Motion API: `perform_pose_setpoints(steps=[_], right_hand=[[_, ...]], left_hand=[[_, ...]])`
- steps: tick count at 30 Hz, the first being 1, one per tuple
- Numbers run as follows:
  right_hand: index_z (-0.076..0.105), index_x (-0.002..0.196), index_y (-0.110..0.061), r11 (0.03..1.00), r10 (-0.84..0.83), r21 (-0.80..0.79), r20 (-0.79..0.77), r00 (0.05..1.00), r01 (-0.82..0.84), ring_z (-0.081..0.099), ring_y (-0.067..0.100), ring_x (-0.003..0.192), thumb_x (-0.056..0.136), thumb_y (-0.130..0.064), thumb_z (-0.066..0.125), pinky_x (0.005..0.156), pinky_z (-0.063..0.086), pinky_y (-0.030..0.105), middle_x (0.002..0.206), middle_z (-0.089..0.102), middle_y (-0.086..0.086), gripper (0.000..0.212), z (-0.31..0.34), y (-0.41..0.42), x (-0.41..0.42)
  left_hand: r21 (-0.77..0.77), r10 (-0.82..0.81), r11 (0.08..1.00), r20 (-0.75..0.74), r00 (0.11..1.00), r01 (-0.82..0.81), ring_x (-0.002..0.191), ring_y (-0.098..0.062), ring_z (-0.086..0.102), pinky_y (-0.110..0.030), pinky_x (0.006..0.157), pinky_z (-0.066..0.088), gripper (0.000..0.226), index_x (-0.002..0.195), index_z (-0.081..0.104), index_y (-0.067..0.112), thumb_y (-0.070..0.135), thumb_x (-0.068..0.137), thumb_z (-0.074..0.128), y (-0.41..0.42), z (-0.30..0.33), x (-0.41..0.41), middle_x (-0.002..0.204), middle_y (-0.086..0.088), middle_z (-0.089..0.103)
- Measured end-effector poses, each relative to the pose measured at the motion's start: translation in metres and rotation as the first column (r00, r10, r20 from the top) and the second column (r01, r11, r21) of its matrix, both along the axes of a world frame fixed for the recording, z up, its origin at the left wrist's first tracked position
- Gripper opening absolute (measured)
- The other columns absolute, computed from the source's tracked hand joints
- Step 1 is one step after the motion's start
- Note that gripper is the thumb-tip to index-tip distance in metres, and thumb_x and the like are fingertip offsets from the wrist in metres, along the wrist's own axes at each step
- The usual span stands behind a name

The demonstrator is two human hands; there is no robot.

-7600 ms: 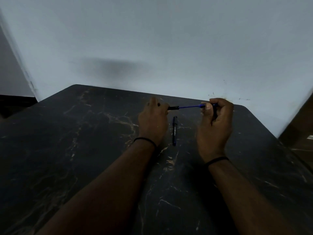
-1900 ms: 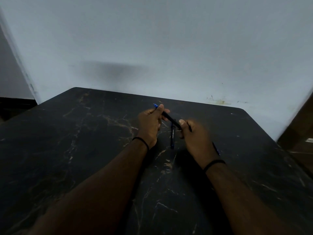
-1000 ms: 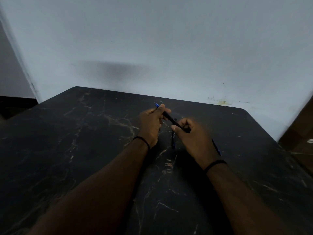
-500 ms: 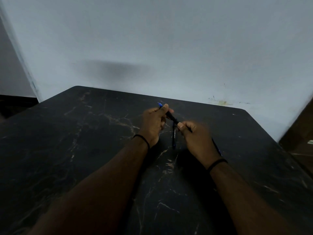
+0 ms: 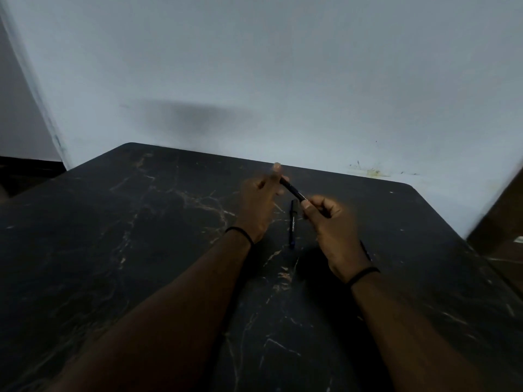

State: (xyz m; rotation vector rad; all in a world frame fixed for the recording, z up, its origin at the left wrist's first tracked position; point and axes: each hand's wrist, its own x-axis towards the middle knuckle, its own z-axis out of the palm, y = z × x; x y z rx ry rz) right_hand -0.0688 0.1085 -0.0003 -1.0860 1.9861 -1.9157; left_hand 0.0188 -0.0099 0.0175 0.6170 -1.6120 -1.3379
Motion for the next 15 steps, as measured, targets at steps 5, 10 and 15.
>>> perform_pose_setpoints(steps=[5,10,15], right_hand=[[0.077,0.097,-0.028,0.989,-0.14,-0.045,0.033,0.99,0.142,0.06,-0.006,0.062,0.09,-0.023,0.072,0.063,0.048,0.022,0.079,0.072,-0.015,0.01,-0.003,0.001,-0.006],[0.075,0.096,-0.033,0.977,-0.209,-0.028,0.024,0.978,0.209,0.056,-0.006,0.053,0.092,-0.024,0.067,0.061,0.054,0.03,0.068,0.066,-0.018,0.013,-0.006,-0.002,-0.01],[0.072,0.091,-0.033,0.976,-0.219,-0.021,-0.026,0.975,0.218,0.054,-0.004,0.05,0.092,-0.02,0.066,0.058,0.049,0.026,0.062,0.064,-0.019,0.014,-0.008,-0.003,-0.011]], left_hand=[[-0.245,0.508,0.855,0.215,0.834,-0.457,0.062,-0.016,0.054,-0.028,0.056,0.04,0.048,0.079,0.065,0.01,0.04,0.104,0.037,-0.033,-0.007,0.018,0.069,-0.002,0.058],[-0.454,0.568,0.815,0.509,0.646,-0.359,0.077,-0.024,0.064,-0.036,0.074,0.054,0.043,0.088,0.067,0.011,0.046,0.099,0.044,-0.041,-0.009,0.025,0.083,-0.008,0.065],[-0.573,0.577,0.804,0.689,0.438,-0.159,0.101,-0.031,0.064,-0.037,0.082,0.049,0.051,0.106,0.07,0.014,0.056,0.093,0.047,-0.029,-0.011,0.019,0.109,-0.011,0.068]])
